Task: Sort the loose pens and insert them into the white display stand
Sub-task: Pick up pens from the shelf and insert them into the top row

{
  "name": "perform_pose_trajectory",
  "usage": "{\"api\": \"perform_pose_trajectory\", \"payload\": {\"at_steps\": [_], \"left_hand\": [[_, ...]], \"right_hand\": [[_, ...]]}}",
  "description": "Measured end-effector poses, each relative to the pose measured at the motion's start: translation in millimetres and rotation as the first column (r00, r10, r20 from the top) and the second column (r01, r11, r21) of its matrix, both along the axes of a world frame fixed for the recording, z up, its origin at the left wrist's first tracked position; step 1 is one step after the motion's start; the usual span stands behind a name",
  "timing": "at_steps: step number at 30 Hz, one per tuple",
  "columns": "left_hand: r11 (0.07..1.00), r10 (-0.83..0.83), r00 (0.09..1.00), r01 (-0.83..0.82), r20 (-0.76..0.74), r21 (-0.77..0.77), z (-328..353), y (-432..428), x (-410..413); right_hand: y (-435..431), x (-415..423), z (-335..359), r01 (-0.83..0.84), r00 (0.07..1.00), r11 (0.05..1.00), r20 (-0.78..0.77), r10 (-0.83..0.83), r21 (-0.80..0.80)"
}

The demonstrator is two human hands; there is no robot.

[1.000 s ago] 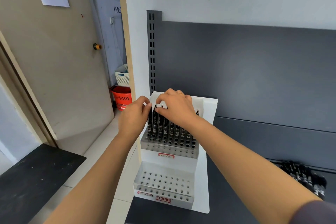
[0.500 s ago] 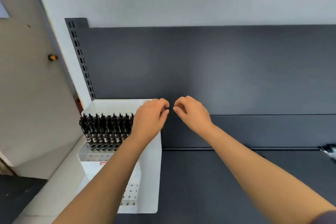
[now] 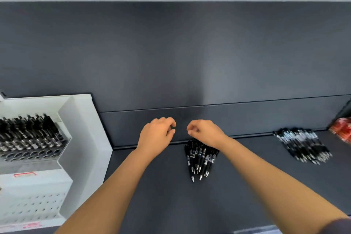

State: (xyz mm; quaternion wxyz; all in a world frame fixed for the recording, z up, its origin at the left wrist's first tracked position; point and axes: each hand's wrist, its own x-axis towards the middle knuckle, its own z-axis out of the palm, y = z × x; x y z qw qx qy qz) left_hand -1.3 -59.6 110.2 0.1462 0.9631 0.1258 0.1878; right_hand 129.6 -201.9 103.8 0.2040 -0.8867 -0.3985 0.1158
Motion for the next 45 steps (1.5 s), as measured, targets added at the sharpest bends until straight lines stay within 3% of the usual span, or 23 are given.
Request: {"api": "perform_pose_trajectory", "payload": {"at_steps": [7, 16, 22, 28, 32, 41, 45], "left_hand": [[0.999, -0.033, 0.955, 0.020, -0.294, -0.045, -43, -17, 23], [0.989, -0.100, 0.807, 0.014, -0.582, -0.150, -102, -25, 55], [0.983, -0.105, 0.804, -0.007, -0.586, -0.185, -122, -18, 59], [0.972, -0.033, 0.843, -0.098, -0.537, -0.213, -126, -3, 57], [0.953, 0.050, 0.853, -0.195, -0.520, -0.230, -127, 8, 51], [0.907, 0.186, 0.830, -0.351, -0.526, -0.234, -121, 9, 44], [0.916, 0.220, 0.829, -0.357, -0.514, -0.184, -120, 9, 34]], "right_hand": [[-16, 14, -34, 0.005, 0.990, 0.997, -0.138, -0.016, -0.077], [-20, 28, -59, 0.084, 0.981, 0.985, -0.160, -0.109, -0.152], [0, 29, -77, 0.095, 0.977, 0.975, -0.171, -0.130, -0.202], [31, 25, -91, 0.203, 0.975, 0.928, 0.154, -0.161, -0.313], [51, 21, -103, 0.246, 0.961, 0.871, 0.226, -0.161, -0.424], [65, 10, -106, 0.303, 0.951, 0.870, 0.066, -0.302, -0.388], [54, 13, -94, 0.290, 0.906, 0.941, -0.267, -0.328, -0.172]]}}
